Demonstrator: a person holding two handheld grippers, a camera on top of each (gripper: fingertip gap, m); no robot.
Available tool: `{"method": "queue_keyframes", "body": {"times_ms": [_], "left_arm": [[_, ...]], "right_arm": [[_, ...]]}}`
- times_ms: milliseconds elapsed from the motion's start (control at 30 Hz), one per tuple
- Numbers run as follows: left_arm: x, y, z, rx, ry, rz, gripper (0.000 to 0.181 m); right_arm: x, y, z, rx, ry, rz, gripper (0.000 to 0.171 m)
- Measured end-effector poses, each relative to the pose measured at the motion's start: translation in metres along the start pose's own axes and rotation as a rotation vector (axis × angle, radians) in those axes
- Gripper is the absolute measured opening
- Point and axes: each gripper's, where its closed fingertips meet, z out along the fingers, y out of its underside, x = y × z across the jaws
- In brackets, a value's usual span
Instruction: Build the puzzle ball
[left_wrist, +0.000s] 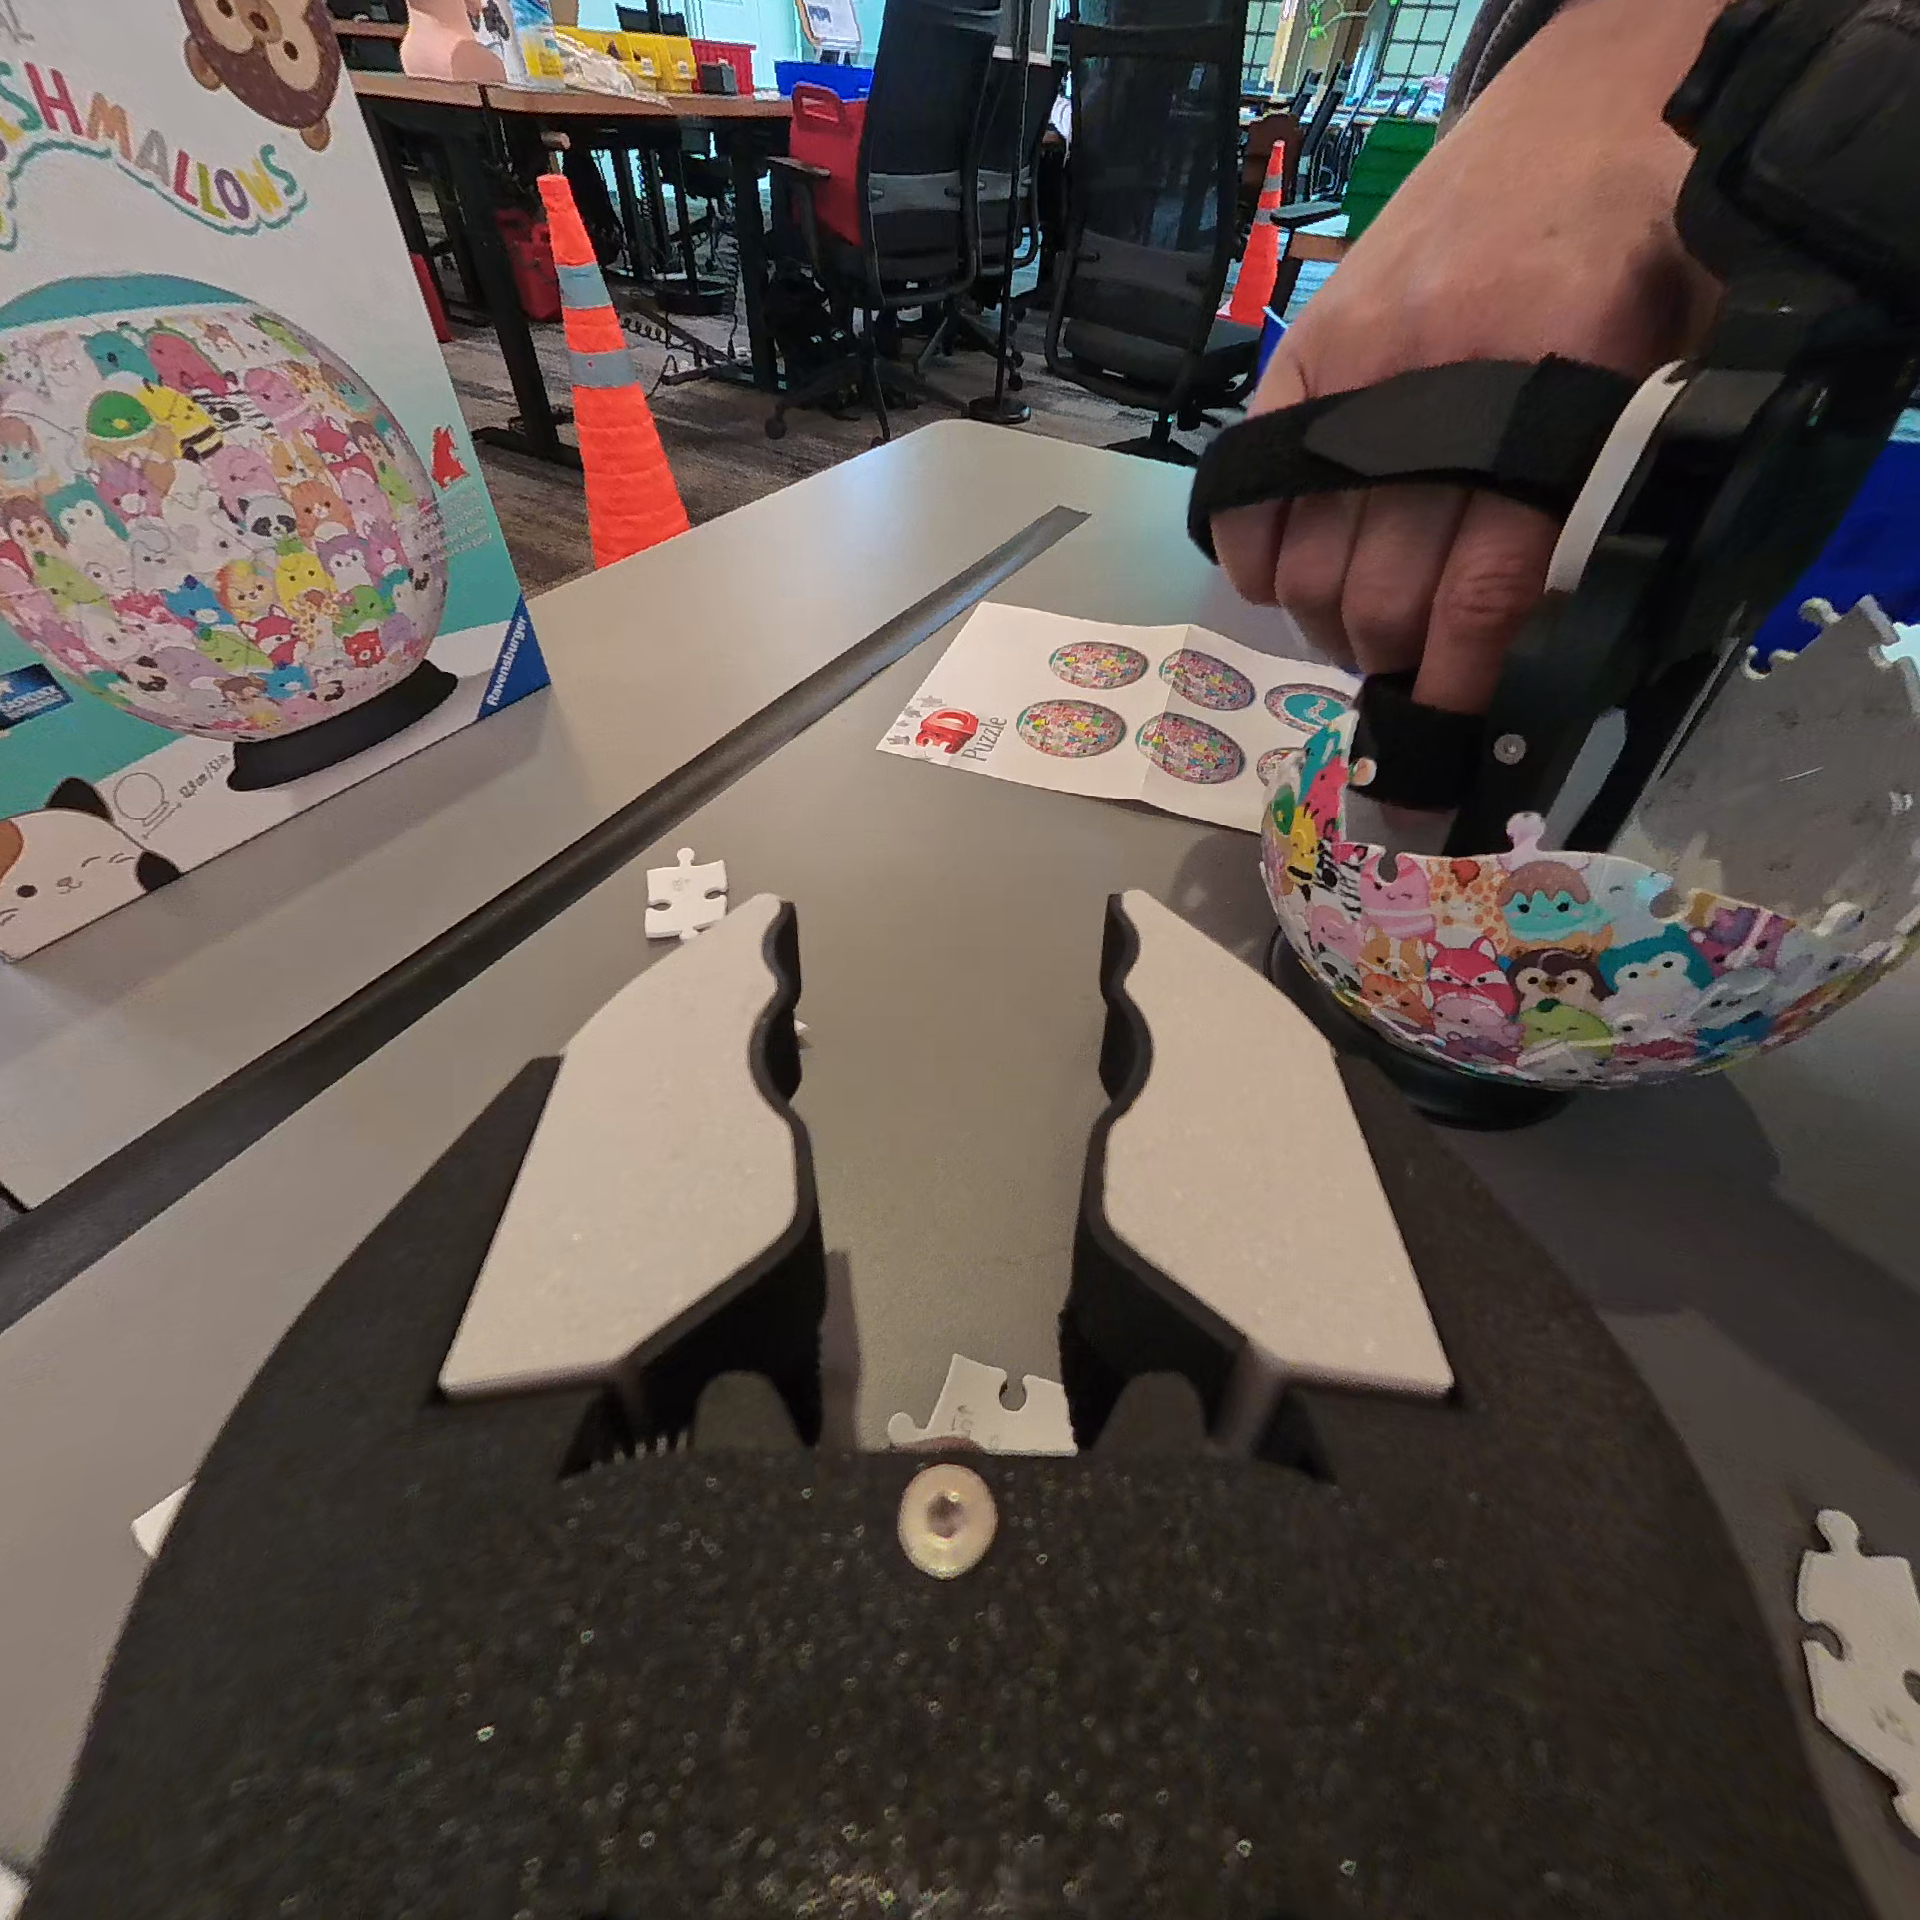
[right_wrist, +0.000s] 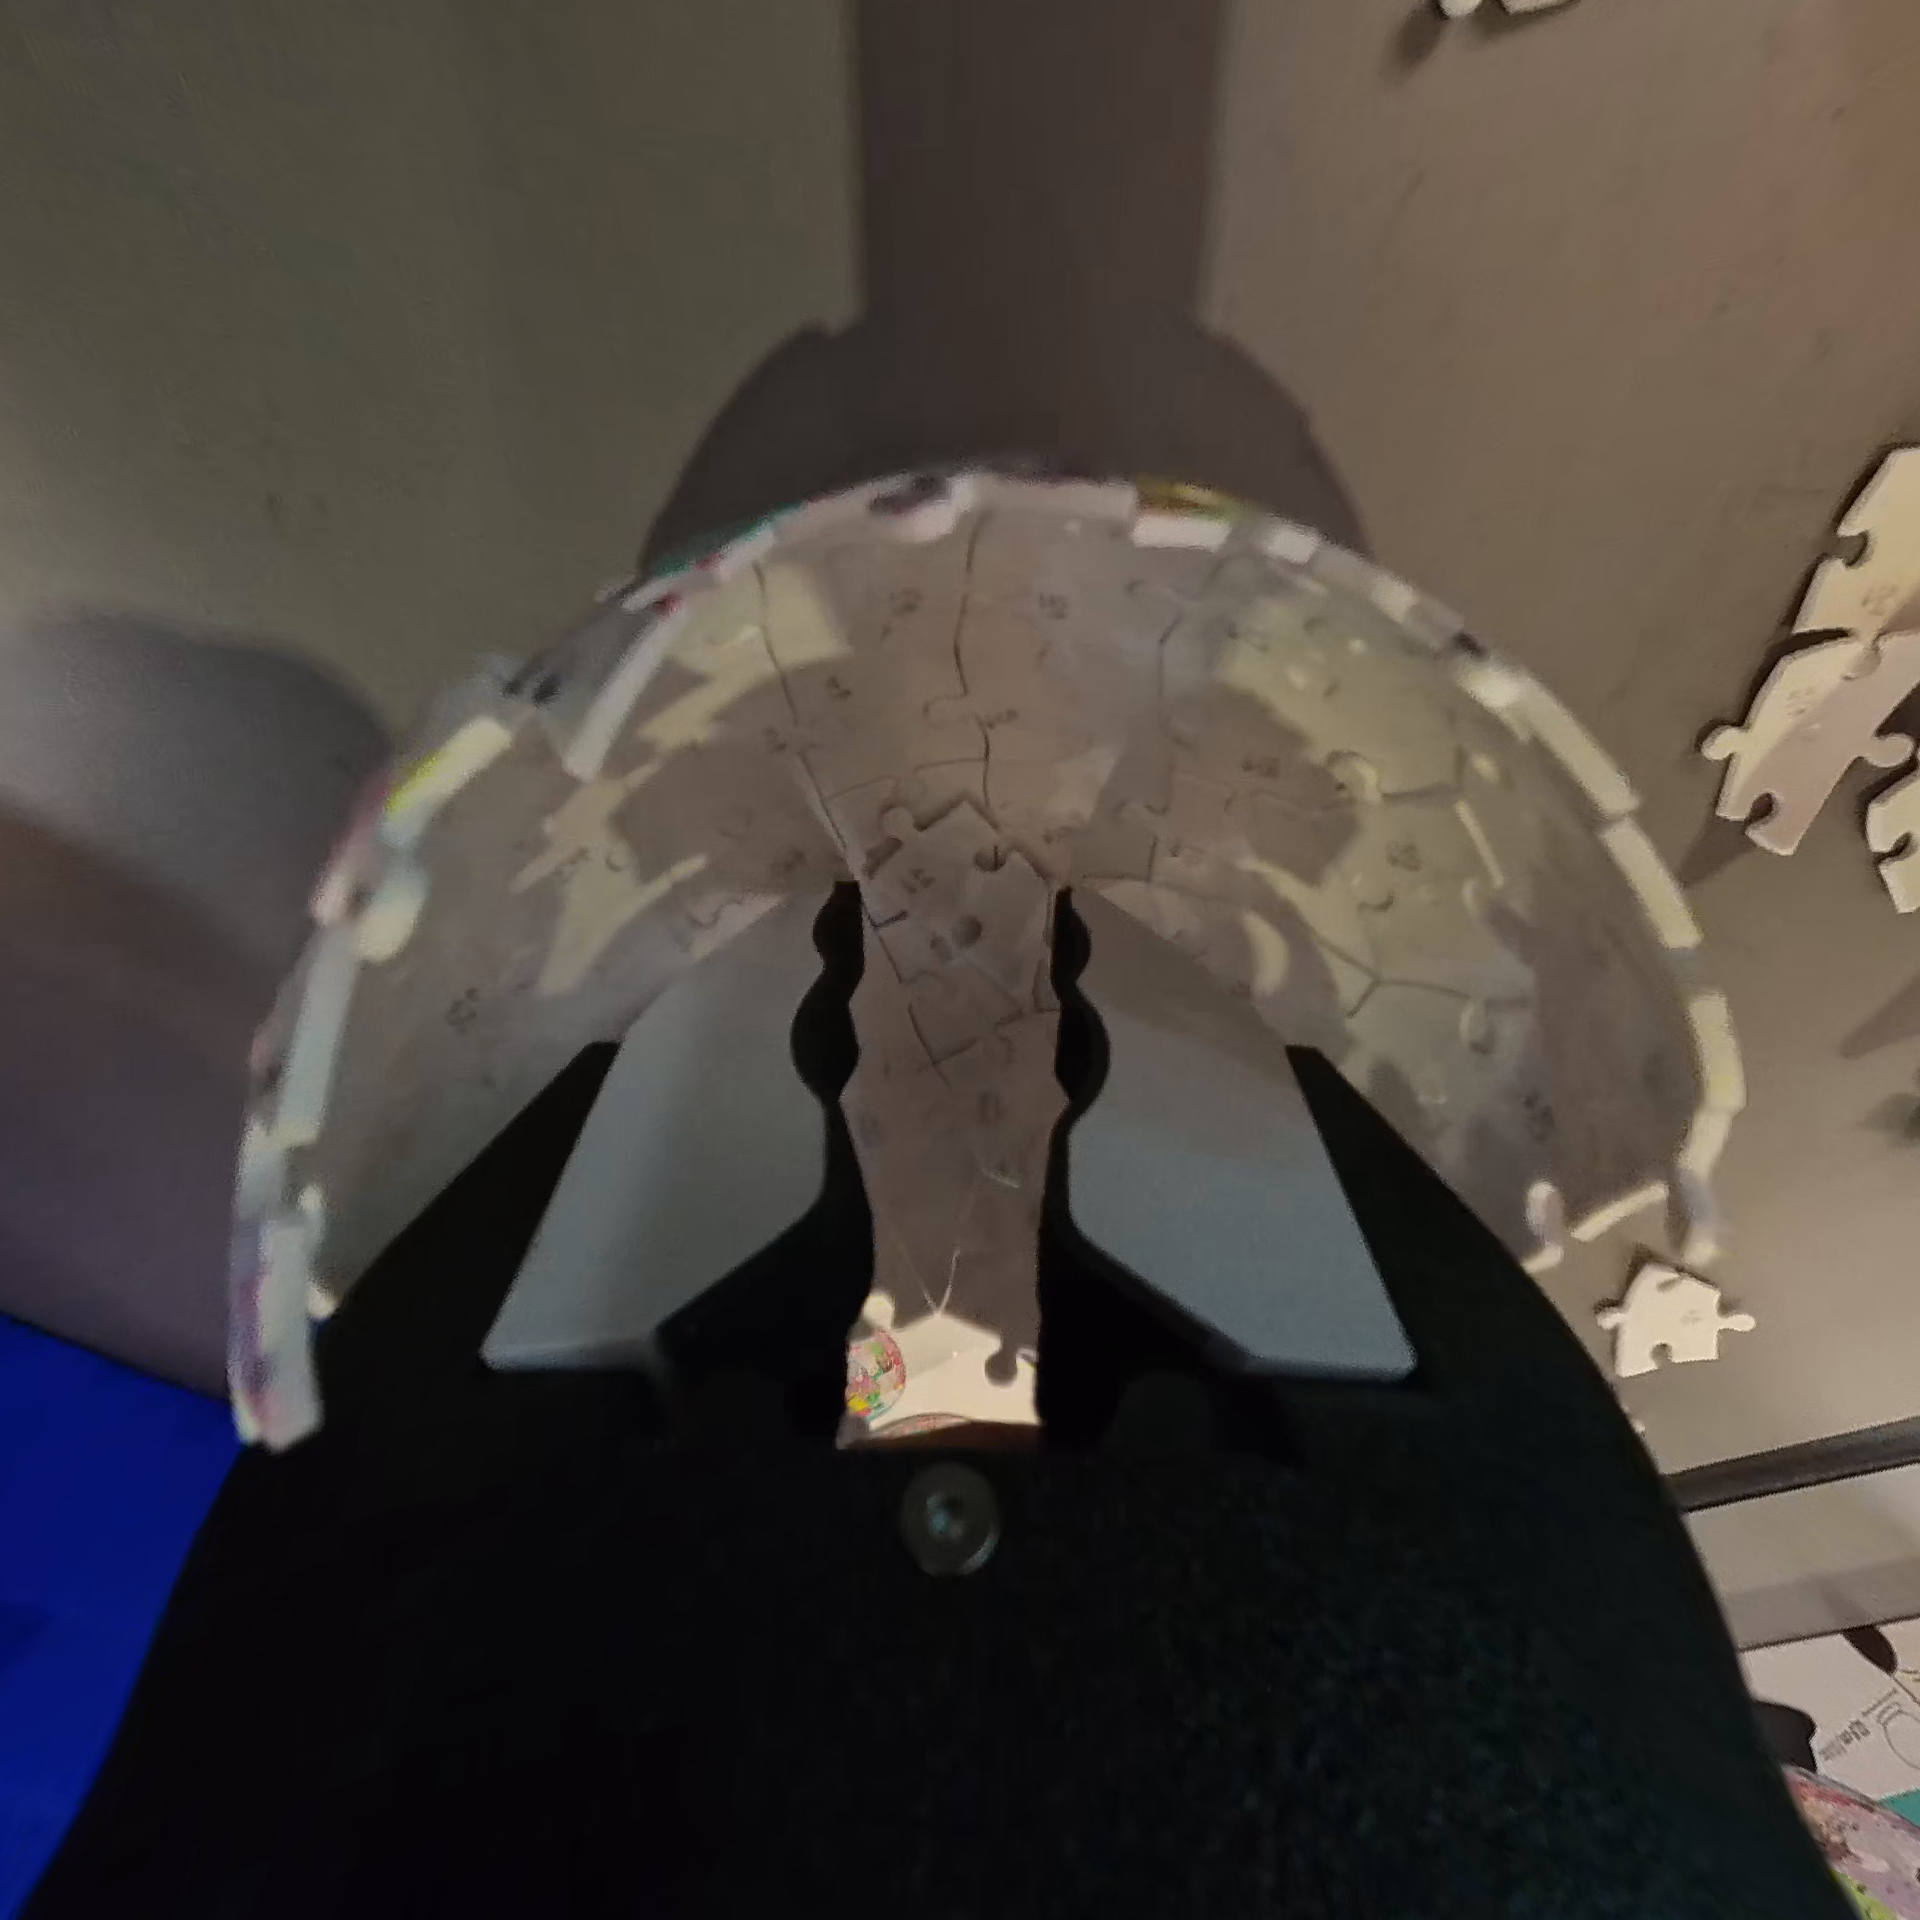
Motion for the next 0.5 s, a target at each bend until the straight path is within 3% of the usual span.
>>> {"method": "queue_keyframes", "body": {"times_ms": [500], "left_arm": [[0.0007,0.0003,0.0001,-0.003,0.0,0.005,0.055]], "right_arm": [[0.0043,0.0014,0.003,-0.023,0.025,0.001,0.032]]}}
